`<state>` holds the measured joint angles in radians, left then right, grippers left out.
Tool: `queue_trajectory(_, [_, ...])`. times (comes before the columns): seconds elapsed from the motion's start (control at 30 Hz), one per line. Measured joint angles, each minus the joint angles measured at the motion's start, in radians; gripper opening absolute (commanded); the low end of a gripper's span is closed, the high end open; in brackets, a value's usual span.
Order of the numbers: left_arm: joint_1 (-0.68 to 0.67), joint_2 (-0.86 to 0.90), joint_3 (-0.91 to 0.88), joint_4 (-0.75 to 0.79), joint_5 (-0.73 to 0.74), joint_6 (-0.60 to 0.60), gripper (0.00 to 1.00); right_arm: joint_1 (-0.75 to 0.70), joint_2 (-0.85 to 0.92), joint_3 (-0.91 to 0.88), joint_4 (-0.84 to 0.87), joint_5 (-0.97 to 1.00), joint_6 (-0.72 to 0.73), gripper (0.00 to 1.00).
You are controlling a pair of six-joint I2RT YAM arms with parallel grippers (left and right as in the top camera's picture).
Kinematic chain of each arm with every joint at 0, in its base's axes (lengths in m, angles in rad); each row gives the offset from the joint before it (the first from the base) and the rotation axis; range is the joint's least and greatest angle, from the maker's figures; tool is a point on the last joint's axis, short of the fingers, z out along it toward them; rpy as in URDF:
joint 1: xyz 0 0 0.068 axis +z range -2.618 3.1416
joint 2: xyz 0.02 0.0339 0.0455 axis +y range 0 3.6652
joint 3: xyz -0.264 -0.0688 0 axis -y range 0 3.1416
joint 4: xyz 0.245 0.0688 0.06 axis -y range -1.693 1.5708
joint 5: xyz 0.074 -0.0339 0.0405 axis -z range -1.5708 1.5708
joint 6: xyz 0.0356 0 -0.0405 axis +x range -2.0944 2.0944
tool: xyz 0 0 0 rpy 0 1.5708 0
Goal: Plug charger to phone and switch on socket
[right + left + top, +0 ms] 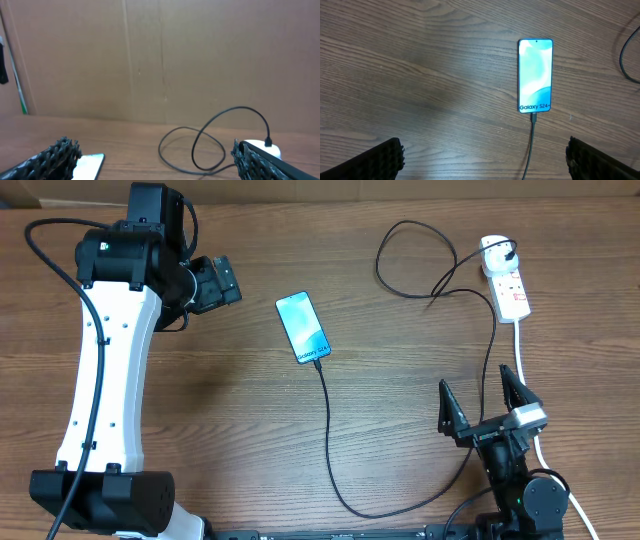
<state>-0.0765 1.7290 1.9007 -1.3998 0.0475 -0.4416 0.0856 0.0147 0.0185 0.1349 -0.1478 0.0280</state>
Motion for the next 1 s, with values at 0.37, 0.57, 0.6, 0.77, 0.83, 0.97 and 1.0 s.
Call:
queue_trajectory(0.37, [0.000, 0.000, 0.000, 0.000, 0.000, 0.000, 1.00, -0.010, -0.003, 0.000, -0.218, 0.037, -0.017, 1.00])
queue_trajectory(0.57, [0.000, 0.000, 0.000, 0.000, 0.000, 0.000, 1.00, -0.013, -0.003, 0.000, -0.225, 0.114, 0.036, 1.00])
queue_trajectory(0.6, [0.000, 0.000, 0.000, 0.000, 0.000, 0.000, 1.00, -0.013, -0.003, 0.000, -0.225, 0.123, 0.042, 1.00])
queue_trajectory(0.77, [0.000, 0.000, 0.000, 0.000, 0.000, 0.000, 1.00, -0.013, -0.003, 0.000, -0.225, 0.134, 0.046, 1.00])
queue_trajectory(0.83, [0.000, 0.000, 0.000, 0.000, 0.000, 0.000, 1.00, -0.013, -0.003, 0.000, -0.225, 0.136, 0.043, 1.00])
queue_trajectory(0.97, [0.000, 0.000, 0.000, 0.000, 0.000, 0.000, 1.00, -0.013, -0.003, 0.000, -0.226, 0.137, 0.013, 1.00])
queue_trajectory(1.0, [0.000, 0.000, 0.000, 0.000, 0.000, 0.000, 1.00, -0.013, -0.003, 0.000, -0.225, 0.137, -0.001, 1.00])
